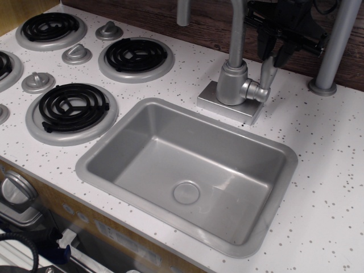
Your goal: Lever vertical to front
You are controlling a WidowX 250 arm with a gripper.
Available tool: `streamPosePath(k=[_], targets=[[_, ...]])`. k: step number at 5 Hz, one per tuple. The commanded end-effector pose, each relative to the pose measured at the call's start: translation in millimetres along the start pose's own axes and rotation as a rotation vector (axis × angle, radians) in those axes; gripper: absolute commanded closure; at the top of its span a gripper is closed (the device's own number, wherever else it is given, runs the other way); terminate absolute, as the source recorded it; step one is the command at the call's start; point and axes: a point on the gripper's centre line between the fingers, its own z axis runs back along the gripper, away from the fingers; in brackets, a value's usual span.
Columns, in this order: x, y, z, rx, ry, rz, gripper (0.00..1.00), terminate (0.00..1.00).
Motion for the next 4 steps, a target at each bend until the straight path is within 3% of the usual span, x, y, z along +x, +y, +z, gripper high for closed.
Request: streamPosePath(k=[1, 3, 4], targets=[[5, 4, 6, -0.028, -0.017, 0.025, 1.0, 0.0], [-26, -6, 15, -0.029, 0.07, 0.079, 1.0, 0.0], [-34, -7, 9, -0.055, 0.095, 0.095, 1.0, 0.0]])
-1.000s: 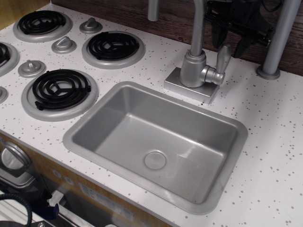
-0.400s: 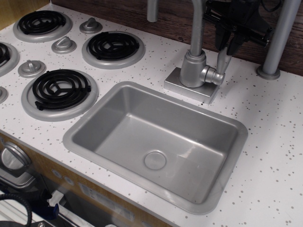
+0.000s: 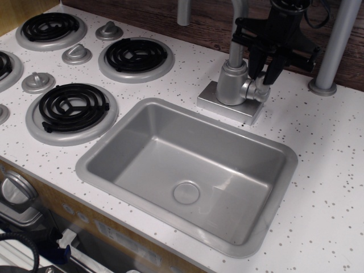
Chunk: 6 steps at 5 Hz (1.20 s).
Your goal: Lever vertical to front
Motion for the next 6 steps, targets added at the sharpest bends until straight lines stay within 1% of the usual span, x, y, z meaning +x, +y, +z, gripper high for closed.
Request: streamPosePath(k=[1, 2, 3, 4, 5, 6], targets=[[0, 1, -1, -0.062, -0.001, 0.01, 1.0, 0.0], [-2, 3, -17, -0.105, 0.031, 0.013, 1.0, 0.0], [-8, 4, -28, -0.105, 0.043, 0.009, 1.0, 0.0], [-10, 3, -34, -0.103, 0.043, 0.003, 1.0, 0.0], [-8, 3, -27, -0.091, 0.025, 0.007, 0.0, 0.0], [-11, -2, 6, -0.028, 0.048, 0.035, 0.0, 0.0]])
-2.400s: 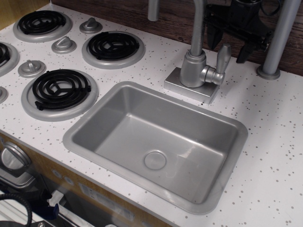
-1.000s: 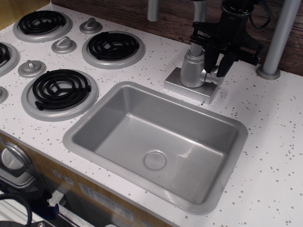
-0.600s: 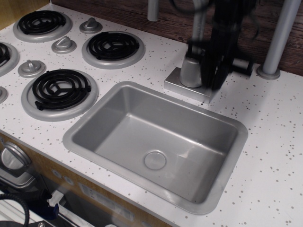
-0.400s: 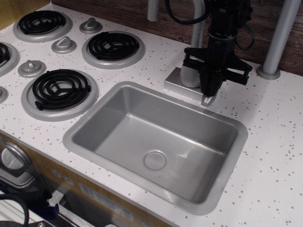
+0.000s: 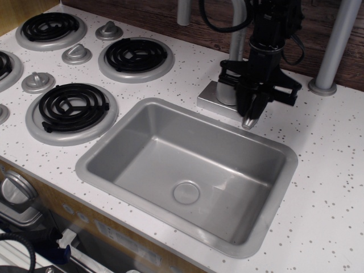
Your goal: Lever vertical to front
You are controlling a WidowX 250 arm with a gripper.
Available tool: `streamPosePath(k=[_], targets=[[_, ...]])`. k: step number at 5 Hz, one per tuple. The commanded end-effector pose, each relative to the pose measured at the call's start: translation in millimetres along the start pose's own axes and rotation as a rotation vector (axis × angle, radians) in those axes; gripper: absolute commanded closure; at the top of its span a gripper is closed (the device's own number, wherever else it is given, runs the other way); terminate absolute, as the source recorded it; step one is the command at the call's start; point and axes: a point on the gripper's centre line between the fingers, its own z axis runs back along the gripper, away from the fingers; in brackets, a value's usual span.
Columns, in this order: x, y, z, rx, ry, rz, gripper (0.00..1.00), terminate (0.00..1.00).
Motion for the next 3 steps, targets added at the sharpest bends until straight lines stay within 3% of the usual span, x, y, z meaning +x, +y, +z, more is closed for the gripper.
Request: streamPosePath(k=[1, 2, 3], targets=[[5, -7, 66, 0.035, -0.072, 0.012, 0.0, 0.0], [7, -6, 76, 0.048, -0.067, 0.002, 0.0, 0.0], [7, -6, 80, 0.051, -0.085, -0.01, 0.0, 1.0]])
